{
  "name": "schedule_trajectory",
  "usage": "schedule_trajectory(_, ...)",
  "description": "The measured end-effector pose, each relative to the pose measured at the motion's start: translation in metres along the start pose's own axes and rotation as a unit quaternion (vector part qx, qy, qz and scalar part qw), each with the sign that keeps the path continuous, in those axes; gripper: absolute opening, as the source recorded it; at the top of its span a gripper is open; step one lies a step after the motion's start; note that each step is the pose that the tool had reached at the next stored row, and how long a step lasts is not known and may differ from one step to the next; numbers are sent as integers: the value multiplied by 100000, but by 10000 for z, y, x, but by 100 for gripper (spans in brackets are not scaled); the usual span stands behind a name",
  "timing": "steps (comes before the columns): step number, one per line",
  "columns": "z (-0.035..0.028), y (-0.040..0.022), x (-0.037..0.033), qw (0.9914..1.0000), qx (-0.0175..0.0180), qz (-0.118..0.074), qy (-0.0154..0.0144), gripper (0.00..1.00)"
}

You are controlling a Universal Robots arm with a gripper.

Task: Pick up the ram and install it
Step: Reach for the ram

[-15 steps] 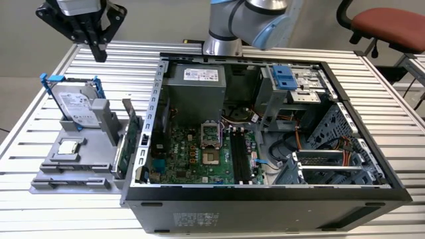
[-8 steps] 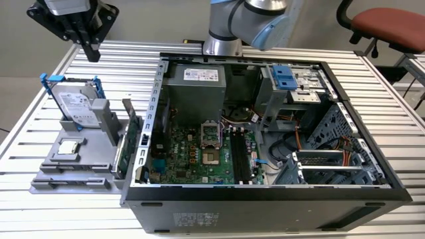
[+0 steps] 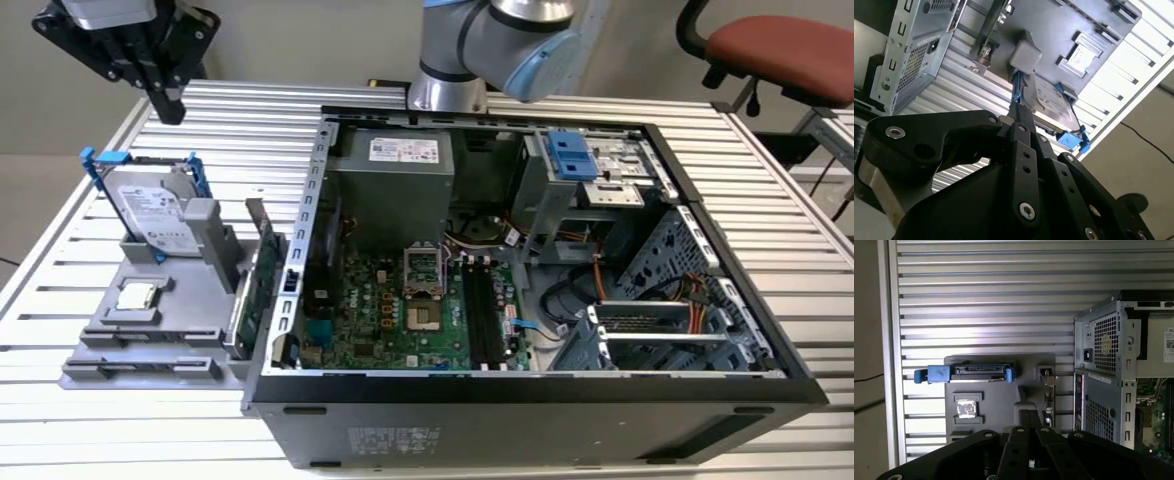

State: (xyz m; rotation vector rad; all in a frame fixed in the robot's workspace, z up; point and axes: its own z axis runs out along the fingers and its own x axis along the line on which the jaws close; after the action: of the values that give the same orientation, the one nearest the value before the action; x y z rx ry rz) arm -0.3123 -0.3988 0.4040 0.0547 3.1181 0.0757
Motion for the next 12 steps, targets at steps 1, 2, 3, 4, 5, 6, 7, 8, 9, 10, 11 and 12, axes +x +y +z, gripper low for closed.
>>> schedule_trajectory(1, 0, -1, 22, 100000, 1, -22, 4, 0)
schedule_trajectory(2, -1, -1, 44, 100000, 1, -44, 3, 0)
schedule_trajectory(3, -1, -2, 64, 100000, -1, -66, 3, 0)
schedule_trajectory(4, -1, -3, 85, 100000, -1, -90, 6, 0)
schedule_trajectory(5, -1, -4, 106, 100000, -3, -112, 4, 0)
schedule_trajectory(6, -2, -5, 127, 100000, -1, -133, 10, 0)
schedule_trajectory(7, -1, -5, 148, 100000, -3, -153, 7, 0)
schedule_trajectory(8, -2, -6, 169, 100000, -4, -171, 10, 0)
schedule_trajectory(9, -2, -7, 188, 100000, -2, -189, 11, 0)
schedule_trajectory(10, -2, -7, 209, 100000, -2, -207, 15, 0)
schedule_trajectory(11, -2, -8, 229, 100000, -5, -224, 13, 0)
schedule_trajectory(12, -2, -9, 249, 100000, -4, -240, 15, 0)
